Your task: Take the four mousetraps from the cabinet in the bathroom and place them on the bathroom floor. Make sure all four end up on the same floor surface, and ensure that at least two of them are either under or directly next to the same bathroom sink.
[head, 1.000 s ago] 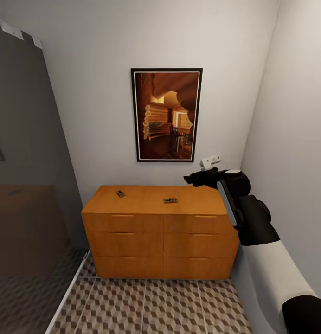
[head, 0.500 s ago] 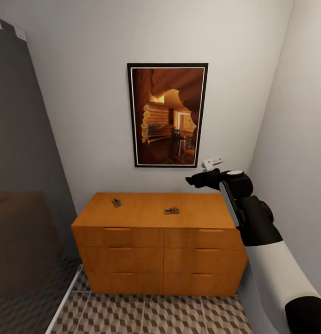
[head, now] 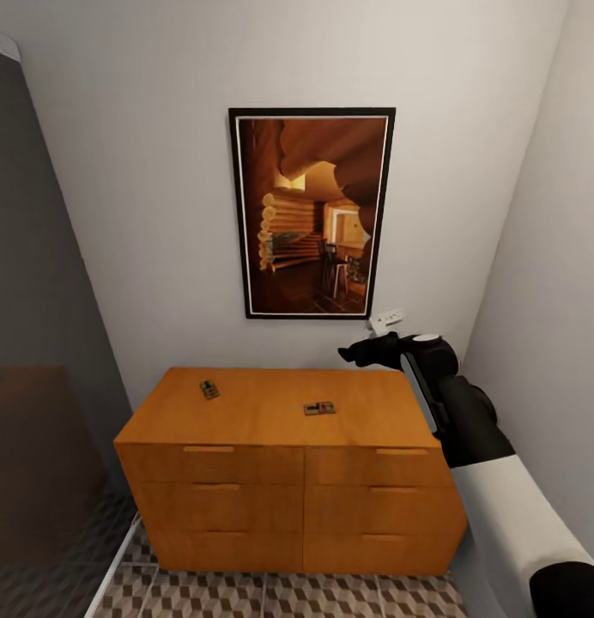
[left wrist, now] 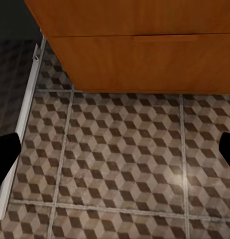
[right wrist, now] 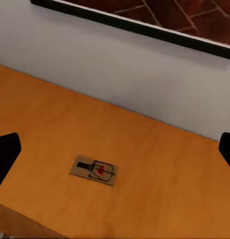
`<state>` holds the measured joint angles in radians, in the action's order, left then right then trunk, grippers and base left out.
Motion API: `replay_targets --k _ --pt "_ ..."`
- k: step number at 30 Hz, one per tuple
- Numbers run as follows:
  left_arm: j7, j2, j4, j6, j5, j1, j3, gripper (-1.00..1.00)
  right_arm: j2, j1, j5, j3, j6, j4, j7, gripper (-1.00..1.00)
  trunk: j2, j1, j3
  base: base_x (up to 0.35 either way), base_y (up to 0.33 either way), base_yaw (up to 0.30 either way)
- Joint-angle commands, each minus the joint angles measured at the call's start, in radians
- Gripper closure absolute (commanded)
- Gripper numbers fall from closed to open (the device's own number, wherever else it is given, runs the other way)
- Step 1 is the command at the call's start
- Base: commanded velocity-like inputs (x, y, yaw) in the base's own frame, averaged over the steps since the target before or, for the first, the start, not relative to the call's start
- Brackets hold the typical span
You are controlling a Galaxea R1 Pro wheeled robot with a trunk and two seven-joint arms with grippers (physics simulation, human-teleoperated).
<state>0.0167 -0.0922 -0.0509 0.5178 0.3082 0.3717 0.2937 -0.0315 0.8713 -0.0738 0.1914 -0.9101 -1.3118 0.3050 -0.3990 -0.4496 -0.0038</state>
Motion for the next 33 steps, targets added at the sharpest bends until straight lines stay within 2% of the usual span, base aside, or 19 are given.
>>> replay_targets --k 1,3,5,11,15,22,30,33 --pt "0.002 0.001 -0.004 0.006 0.005 0.001 0.009 -1.0 -0.001 -0.001 -0.008 0.001 0.007 0.015 0.019 -1.0 -0.001 0.0 0.0 0.046 0.0 0.0" --pt "0.002 0.001 -0.004 0.006 0.005 0.001 0.009 -1.0 -0.002 -0.003 -0.01 0.001 0.054 0.081 0.11 -1.0 -0.001 0.0 0.0 0.022 0.0 0.0" --pt "0.002 0.002 -0.004 0.006 0.005 0.001 0.009 -1.0 -0.016 -0.004 -0.012 0.0 0.089 0.111 0.189 -1.0 -0.001 0.0 0.0 0.008 0.0 0.0" --pt "0.002 0.001 -0.017 0.007 0.005 0.0 0.009 -1.0 -0.079 -0.005 -0.012 0.001 0.14 0.129 0.315 -1.0 -0.001 0.0 0.0 0.003 0.0 0.0" --pt "0.002 0.0 -0.02 0.007 0.004 0.0 0.009 -1.0 -0.109 -0.005 -0.013 0.002 0.169 0.131 0.384 -1.0 -0.001 0.0 0.0 0.0 0.0 0.0" --pt "0.002 0.0 -0.021 0.007 0.003 0.0 0.009 -1.0 -0.163 -0.005 -0.011 0.003 0.226 0.134 0.423 -1.0 -0.001 0.0 0.0 0.0 0.0 0.0" --pt "0.002 0.0 -0.021 0.007 0.003 0.0 0.009 -1.0 -0.179 -0.005 -0.011 0.003 0.241 0.162 0.429 -1.0 -0.001 0.0 0.0 0.0 0.0 0.0" --pt "0.002 0.0 -0.021 0.007 0.003 0.0 0.009 -1.0 -0.179 -0.005 -0.011 0.003 0.286 0.218 0.43 -1.0 -0.001 0.0 0.0 0.0 0.0 0.0"
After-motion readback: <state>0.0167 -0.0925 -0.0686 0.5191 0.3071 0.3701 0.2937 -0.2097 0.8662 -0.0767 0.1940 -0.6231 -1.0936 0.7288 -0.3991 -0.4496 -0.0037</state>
